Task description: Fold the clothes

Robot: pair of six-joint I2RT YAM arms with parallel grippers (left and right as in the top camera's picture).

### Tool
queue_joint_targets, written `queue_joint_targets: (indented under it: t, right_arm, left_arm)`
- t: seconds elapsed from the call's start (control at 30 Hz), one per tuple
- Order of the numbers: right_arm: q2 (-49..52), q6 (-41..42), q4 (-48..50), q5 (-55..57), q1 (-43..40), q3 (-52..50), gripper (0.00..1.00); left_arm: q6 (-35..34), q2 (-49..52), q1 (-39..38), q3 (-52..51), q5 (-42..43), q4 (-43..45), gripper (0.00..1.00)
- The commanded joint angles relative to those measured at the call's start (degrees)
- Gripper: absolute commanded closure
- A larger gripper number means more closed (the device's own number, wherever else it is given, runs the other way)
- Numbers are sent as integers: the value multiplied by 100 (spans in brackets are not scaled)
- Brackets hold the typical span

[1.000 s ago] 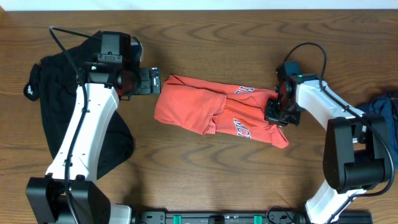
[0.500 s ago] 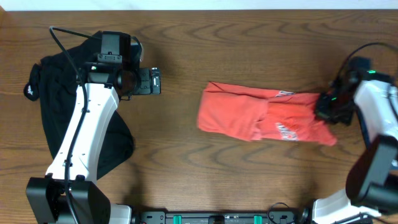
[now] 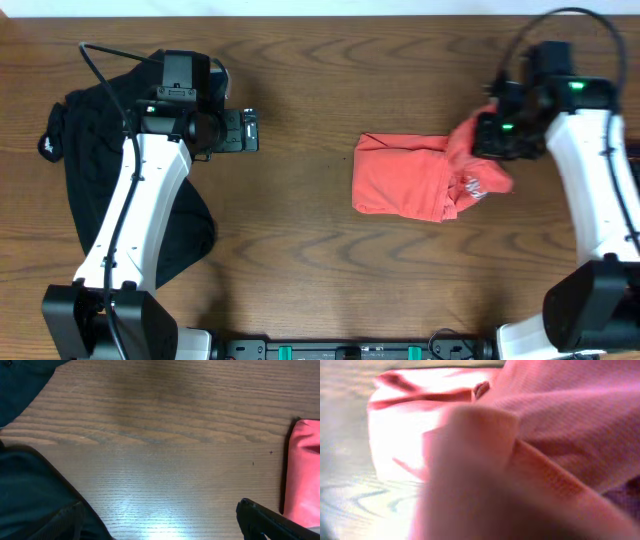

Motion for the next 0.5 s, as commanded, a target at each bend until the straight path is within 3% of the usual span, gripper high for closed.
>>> queue_joint_targets:
  t: [0.0,0.33,0.47]
  right_arm:
    - [83,236,136,-125,588,131,99]
    - [986,662,616,7,1884,131,98]
    - [1318,763,688,-118,2234,131,84]
  left_arm:
    - [-50,31,11,-46,-46,0,2]
    - [-48,33,11,-46,-46,2,2]
    - [-48,33,11,-46,-46,2,2]
